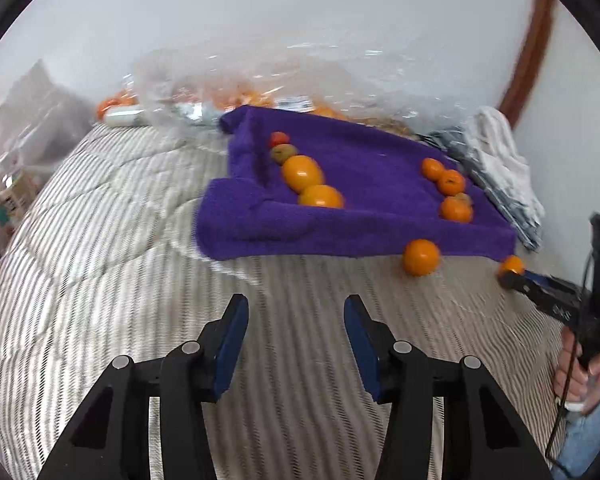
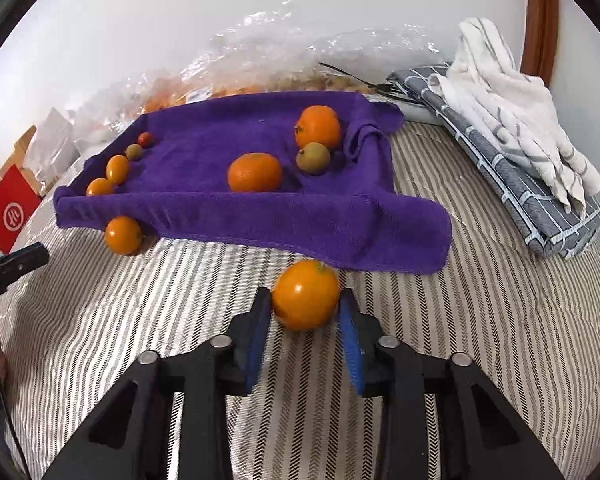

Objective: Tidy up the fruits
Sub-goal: 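Grasp the last orange in front of the towel with the left tool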

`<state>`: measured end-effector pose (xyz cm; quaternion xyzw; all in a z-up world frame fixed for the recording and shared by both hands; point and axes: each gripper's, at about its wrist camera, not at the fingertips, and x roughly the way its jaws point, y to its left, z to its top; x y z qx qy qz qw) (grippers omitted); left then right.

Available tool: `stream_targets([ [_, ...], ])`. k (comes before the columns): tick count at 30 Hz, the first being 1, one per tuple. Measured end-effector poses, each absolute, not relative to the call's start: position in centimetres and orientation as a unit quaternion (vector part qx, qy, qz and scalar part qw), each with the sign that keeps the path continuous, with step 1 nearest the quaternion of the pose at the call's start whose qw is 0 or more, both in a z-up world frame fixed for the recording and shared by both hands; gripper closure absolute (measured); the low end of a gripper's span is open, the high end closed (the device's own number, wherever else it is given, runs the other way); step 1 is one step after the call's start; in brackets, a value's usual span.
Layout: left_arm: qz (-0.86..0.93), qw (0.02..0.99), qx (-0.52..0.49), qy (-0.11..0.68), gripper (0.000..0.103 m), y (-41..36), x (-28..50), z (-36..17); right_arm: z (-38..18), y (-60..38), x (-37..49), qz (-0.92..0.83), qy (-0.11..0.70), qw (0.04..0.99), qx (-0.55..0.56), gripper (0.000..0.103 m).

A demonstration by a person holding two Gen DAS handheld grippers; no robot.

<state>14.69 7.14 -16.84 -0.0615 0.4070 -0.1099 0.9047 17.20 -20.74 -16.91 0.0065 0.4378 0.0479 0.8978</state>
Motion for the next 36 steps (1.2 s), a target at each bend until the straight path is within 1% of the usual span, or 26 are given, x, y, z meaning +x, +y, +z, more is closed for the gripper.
stream_targets([
  [5,-0.114,0.904,-0.035,0.41,0.056,4.2,15.1,-16.5,-16.3,-21.7,16.5,0.038,0.421,0.906,0.026,0.07],
  [10,-0.167,0.886,-0.071,0.426,0.056,1.0,16.3,-15.7,-16.2,-22.5,16.3,0.016,0.418,0.907,0.038,0.07],
  [15,-0.151,0.888,-0.035,0.432,0.056,-2.9,18.1,-15.9,-16.3,-22.6,16.5,0.017,0.42,0.907,0.04,0.07],
  [18,-0.122,0.888,-0.038,0.441,0.056,-3.5,19.3,-16.8,-16.3,-22.5,16.4,0.017,0.42,0.907,0.039,0.07],
  [22,-0.137,0.881,-0.05,0.45,0.056,-3.8,20.1,-17.6,-16.4,-22.3,16.5,0.017,0.423,0.905,0.036,0.07],
  [32,-0.122,0.887,-0.033,0.443,0.056,-4.1,20.6,-18.1,-16.7,-21.9,17.1,0.029,0.429,0.902,0.029,0.07],
  [33,-0.124,0.887,-0.027,0.443,0.056,-4.2,20.6,-18.1,-16.8,-21.8,17.1,0.03,0.429,0.902,0.027,0.07],
  [36,-0.13,0.886,-0.023,0.444,0.066,-4.4,20.6,-18.1,-16.8,-21.8,17.0,0.033,0.429,0.902,0.026,0.07],
])
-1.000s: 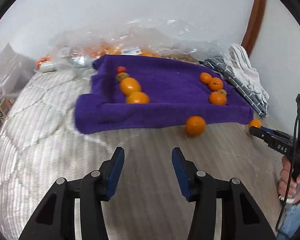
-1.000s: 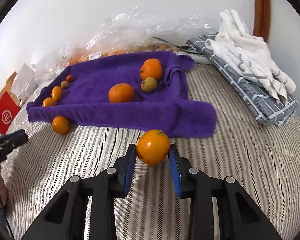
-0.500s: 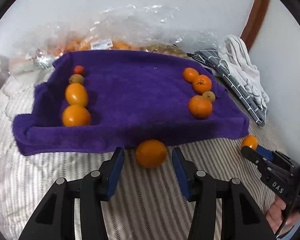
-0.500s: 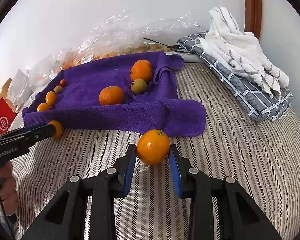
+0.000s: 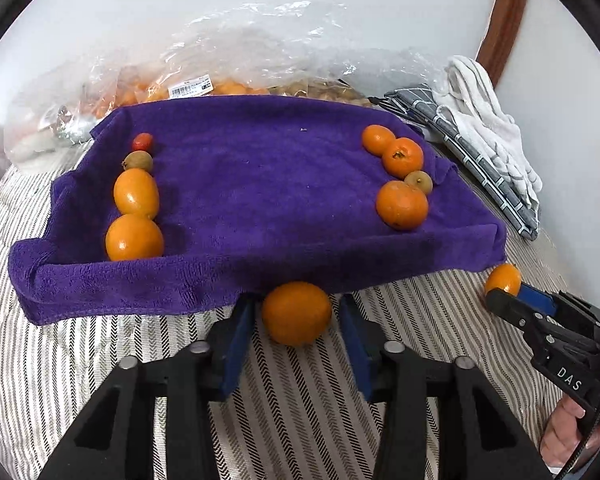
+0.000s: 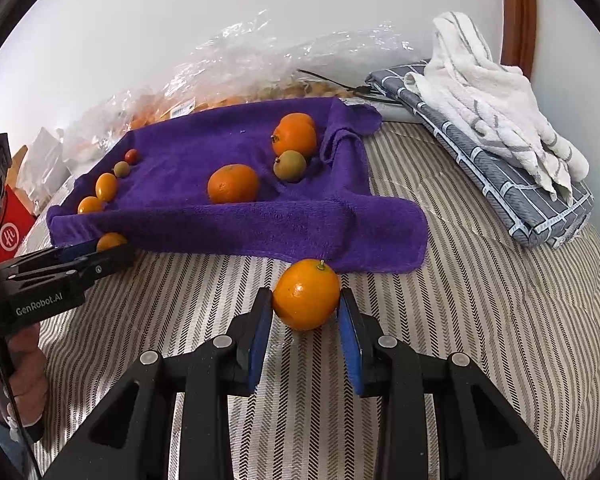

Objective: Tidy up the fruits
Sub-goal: 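Grasp the last orange in front of the towel with the left tool, then carry the orange onto the towel and open the right tool while the left tool carries its orange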

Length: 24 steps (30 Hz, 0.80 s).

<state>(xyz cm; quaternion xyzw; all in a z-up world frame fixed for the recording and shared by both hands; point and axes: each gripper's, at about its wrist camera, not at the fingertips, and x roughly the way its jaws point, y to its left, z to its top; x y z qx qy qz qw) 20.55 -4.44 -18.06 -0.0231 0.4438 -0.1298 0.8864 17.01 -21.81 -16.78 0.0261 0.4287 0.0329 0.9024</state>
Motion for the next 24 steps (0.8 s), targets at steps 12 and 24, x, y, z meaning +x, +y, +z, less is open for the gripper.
stream_targets([
  [12,-0.141,0.888,-0.034,0.435,0.071,-4.1,20.0,-17.8,-16.9,-21.6,17.0,0.036,0.429,0.902,0.023,0.07],
  [24,-0.151,0.905,-0.055,0.394,0.071,-3.5,19.2,-16.3,-16.8,-21.6,17.0,0.049,0.426,0.903,0.02,0.07],
])
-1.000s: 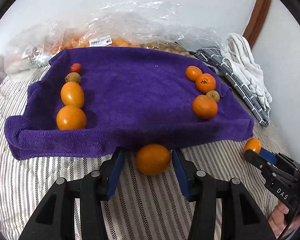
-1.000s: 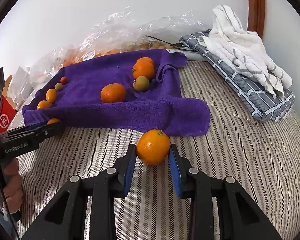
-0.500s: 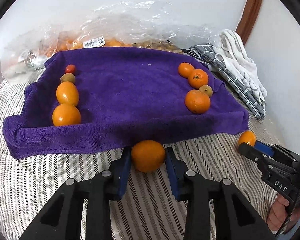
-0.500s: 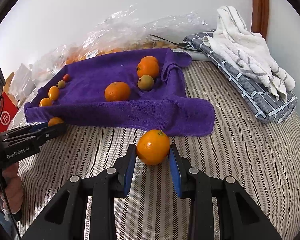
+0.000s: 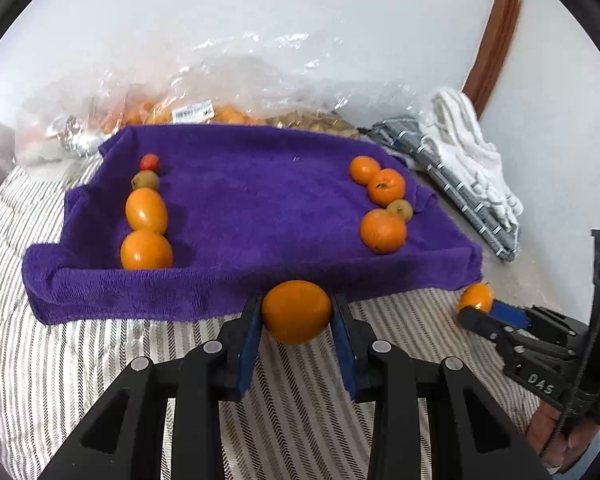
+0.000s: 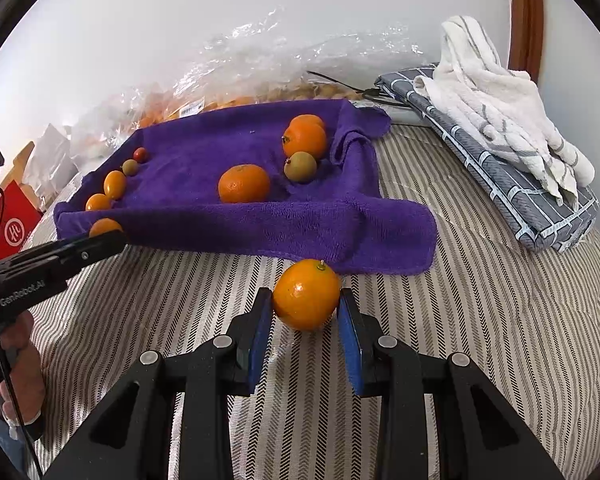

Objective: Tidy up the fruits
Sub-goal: 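Carry the orange onto the towel and open the right tool while the left tool carries its orange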

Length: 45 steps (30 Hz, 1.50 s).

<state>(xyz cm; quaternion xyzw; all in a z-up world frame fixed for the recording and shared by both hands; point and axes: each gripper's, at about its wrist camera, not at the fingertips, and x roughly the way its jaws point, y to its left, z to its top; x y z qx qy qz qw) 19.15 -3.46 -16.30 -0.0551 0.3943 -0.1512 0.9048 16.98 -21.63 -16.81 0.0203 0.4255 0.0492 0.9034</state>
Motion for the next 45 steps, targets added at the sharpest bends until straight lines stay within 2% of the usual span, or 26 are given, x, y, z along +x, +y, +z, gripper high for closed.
stream_targets([
  [16,-0.143,0.92,-0.126,0.343,0.071,0.2,18.9,-13.8,-16.1,-21.5,16.1,0.061,0.403,0.913,0.02,0.07],
  [30,-0.088,0.939,-0.139,0.301,0.071,3.3,18.5,-11.9,-15.2,-21.2,16.0,0.067,0.391,0.918,0.024,0.07],
  [45,-0.053,0.941,-0.139,0.305,0.071,5.2,18.8,-11.4,-8.9,-19.6,17.5,0.078,0.352,0.932,0.031,0.07],
])
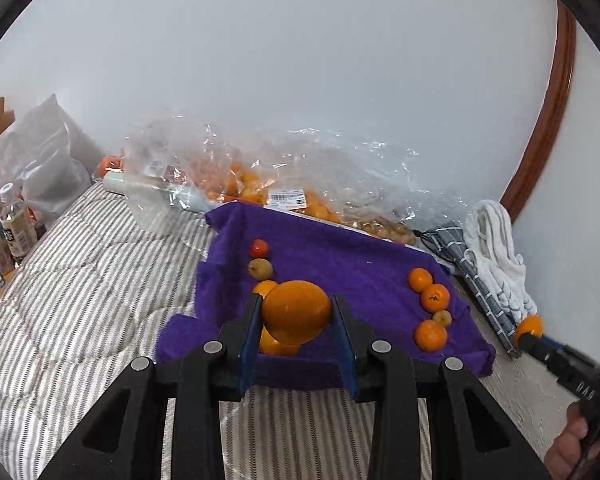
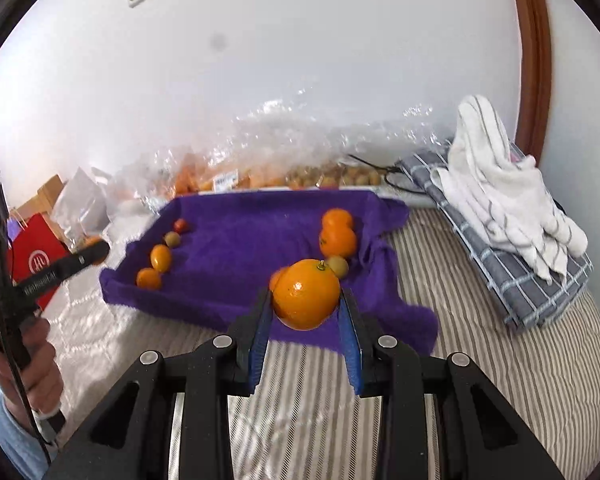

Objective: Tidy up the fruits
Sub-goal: 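Carry the orange onto the towel and open the right tool while the left tool carries its orange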

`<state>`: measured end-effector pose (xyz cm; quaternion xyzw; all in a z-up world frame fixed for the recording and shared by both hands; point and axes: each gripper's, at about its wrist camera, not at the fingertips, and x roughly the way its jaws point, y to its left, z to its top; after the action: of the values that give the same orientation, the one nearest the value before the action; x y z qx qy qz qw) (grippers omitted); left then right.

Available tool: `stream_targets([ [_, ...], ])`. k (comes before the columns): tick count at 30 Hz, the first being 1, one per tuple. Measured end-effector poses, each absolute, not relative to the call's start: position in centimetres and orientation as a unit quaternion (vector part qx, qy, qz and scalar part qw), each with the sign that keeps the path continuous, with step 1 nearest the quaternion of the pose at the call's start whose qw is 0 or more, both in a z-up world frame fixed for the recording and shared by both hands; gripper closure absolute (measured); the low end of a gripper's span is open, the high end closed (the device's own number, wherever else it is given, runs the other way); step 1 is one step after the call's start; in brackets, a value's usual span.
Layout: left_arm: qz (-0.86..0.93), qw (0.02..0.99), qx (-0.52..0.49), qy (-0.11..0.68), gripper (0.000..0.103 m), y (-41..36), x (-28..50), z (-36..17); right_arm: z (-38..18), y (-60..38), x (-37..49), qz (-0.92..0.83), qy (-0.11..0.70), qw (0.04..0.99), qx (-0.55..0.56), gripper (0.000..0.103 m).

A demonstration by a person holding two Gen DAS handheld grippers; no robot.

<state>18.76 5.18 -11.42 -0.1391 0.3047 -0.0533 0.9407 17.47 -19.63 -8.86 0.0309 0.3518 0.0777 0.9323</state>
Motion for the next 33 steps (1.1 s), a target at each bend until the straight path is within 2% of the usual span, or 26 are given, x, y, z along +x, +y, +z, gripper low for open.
stream_targets([
  [25,-0.015,0.935,-0.134,0.329,0.071,6.8,20.4,-12.9,-8.3,-17.5,25.7,0.091,0.337,0.937,0.015,0.07],
  [33,-0.021,0.929,-0.123,0.349,0.071,6.0,21.1,-13.6,-11.9,-17.9,28.1,0.093,0.374,0.922,0.03,0.07],
])
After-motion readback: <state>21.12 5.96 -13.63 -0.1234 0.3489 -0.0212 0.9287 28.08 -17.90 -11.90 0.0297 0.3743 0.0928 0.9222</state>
